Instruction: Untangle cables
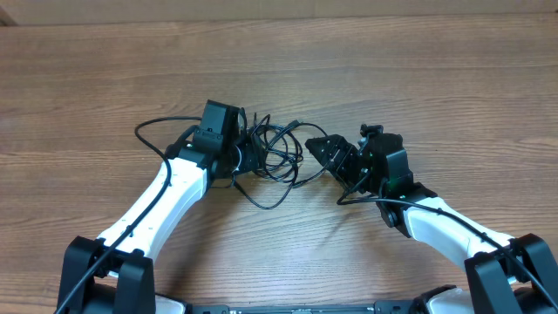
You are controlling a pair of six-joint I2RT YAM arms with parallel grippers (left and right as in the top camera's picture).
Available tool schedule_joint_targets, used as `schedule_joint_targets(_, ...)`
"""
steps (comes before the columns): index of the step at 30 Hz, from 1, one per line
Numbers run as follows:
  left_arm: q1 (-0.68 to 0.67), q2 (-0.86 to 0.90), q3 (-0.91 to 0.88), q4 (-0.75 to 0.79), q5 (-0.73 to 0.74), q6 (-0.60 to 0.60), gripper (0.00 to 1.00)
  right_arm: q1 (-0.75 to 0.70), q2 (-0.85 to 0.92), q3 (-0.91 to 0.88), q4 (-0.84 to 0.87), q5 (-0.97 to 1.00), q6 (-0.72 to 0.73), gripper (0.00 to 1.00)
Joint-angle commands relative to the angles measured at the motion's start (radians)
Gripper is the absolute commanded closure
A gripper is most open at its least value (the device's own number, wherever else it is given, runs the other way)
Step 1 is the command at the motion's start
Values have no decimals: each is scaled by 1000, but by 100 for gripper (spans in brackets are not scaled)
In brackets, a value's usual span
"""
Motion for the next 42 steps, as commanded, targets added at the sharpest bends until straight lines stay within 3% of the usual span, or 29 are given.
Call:
schedule_joint_targets(1,4,-17,14,8,-188,23,37,3,-4,10,2,7,-12,0)
schedule_joint_targets(6,3,-4,13,23,-232,23,25,3,-4,10,3,8,-12,0)
schedule_joint_targets(15,-3,124,13,110,-166,27,27,3,-4,10,2,10,-12,0)
schedule_joint_targets(22,-32,152,13,155,-163,27,22,3,-4,10,2,10,-11,0)
schedule_joint_targets(31,-49,177,13,187,-174,60,29,3,-4,10,6,11,-11,0)
schedule_joint_targets(37,-49,178,13,190,-225,60,46,3,-4,10,5,11,-11,0)
schedule_joint_targets(42,-50,180,13,192,-225,60,48,3,-4,10,6,11,-11,0)
